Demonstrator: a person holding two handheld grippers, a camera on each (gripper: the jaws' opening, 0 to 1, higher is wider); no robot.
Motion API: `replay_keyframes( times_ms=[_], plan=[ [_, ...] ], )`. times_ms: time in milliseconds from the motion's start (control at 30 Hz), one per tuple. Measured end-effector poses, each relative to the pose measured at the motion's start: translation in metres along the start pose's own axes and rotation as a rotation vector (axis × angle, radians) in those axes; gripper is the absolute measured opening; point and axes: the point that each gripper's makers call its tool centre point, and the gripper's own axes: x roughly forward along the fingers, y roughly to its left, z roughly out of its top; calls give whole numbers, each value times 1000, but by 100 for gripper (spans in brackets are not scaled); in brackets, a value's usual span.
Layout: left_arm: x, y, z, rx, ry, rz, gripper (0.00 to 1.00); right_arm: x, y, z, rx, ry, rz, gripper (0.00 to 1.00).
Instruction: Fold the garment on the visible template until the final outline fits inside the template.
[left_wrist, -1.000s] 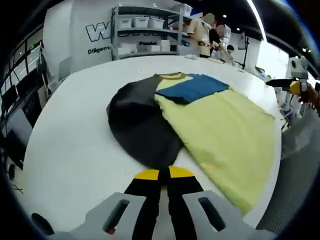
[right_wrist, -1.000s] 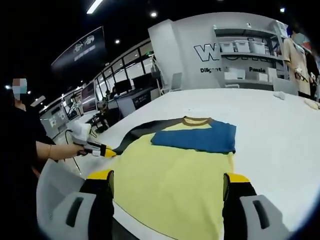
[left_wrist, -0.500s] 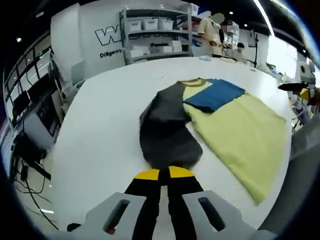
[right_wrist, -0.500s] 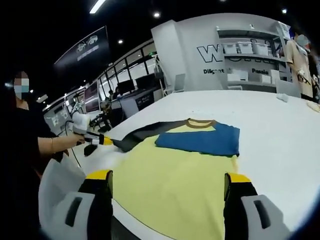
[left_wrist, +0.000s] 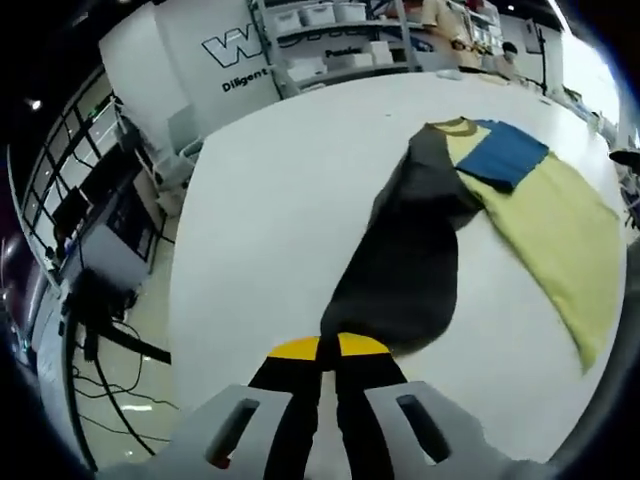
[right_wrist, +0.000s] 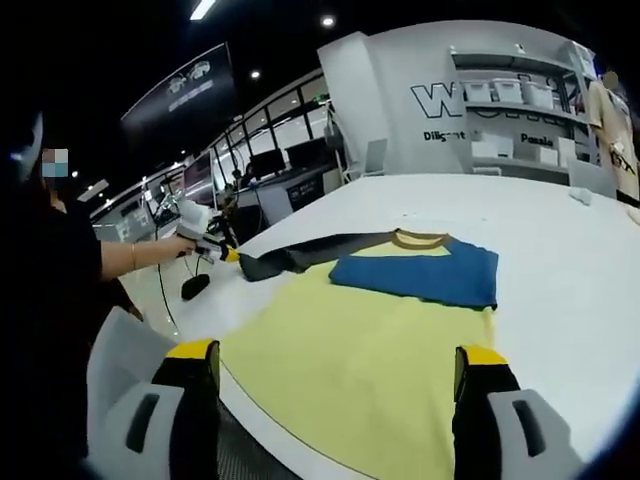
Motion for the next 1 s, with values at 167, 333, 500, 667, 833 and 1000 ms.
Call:
replay_keyframes(
  times_ms=[167,333,500,667,833,1000],
  plan=[
    [6,13,0,15,37,30,5,0,0,0,1,1,3,97],
    [23,40,2,13,71,73,5,2,-3,1,6,8,-3,97],
    [33,69,3,-31,102,159,5,4,-4,1,16,16,-10,98],
    [44,93,1,-29,108,201,6,5,-6,1,29,22,-19,98],
    [43,102,-9,45,194,239,12,7,-6,-3,21,43,-23,99],
    [33,111,-23,18,245,262,14,5,-7,-1,25,39,-19,99]
  ],
)
